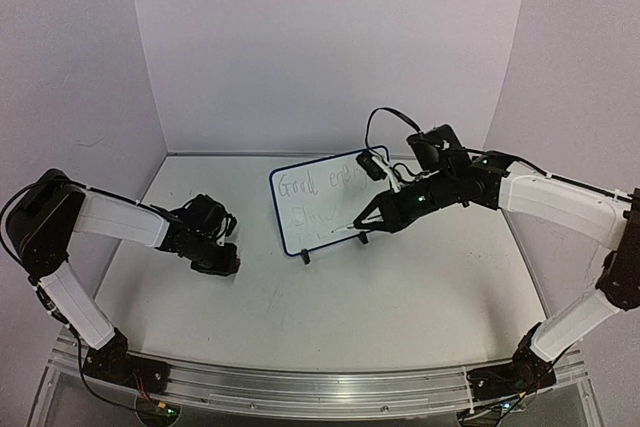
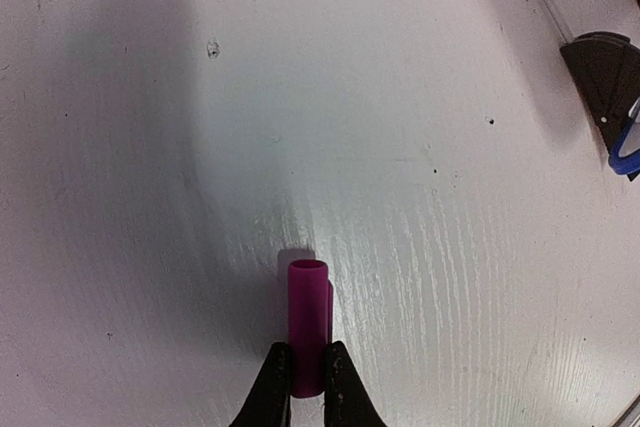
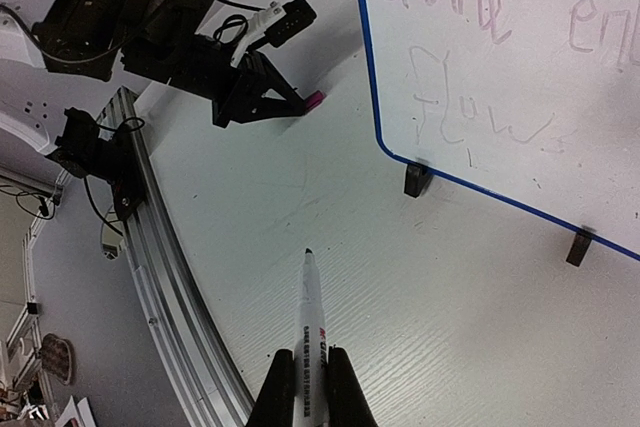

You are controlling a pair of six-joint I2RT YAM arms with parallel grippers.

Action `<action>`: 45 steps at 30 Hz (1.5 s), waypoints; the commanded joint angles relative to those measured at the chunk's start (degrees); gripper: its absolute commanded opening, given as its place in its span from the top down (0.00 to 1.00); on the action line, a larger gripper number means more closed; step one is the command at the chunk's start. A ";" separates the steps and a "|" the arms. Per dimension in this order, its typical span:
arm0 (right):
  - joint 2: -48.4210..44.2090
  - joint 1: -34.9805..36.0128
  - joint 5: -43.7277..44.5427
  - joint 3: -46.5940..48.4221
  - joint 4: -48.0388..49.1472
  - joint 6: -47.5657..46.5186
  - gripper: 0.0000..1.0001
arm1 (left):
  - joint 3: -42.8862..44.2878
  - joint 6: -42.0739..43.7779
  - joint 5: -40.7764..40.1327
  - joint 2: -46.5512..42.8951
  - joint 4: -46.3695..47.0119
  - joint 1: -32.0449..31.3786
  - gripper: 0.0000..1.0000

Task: Write a sentence on the whiteboard
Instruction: Pick up the pen cap from the corner of the board, then insert the whiteboard marker without the cap into the pen cap.

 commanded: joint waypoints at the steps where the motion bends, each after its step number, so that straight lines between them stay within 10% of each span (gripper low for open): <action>1: -2.36 0.01 0.45 -0.49 1.85 0.04 1.00 | -0.53 -0.57 -2.35 1.95 -5.27 -0.19 1.00; 14: -3.97 -4.14 -4.52 -0.02 1.96 0.51 1.00 | -0.70 3.53 -5.25 -19.45 -5.47 -0.19 1.00; 22: -4.02 -7.57 -16.59 2.19 1.67 2.53 1.00 | -0.45 10.52 16.90 -31.63 -0.73 -0.43 1.00; 45: 3.40 -6.55 -35.08 6.83 -0.95 6.39 1.00 | 19.67 26.43 31.31 -17.81 -13.24 -12.16 1.00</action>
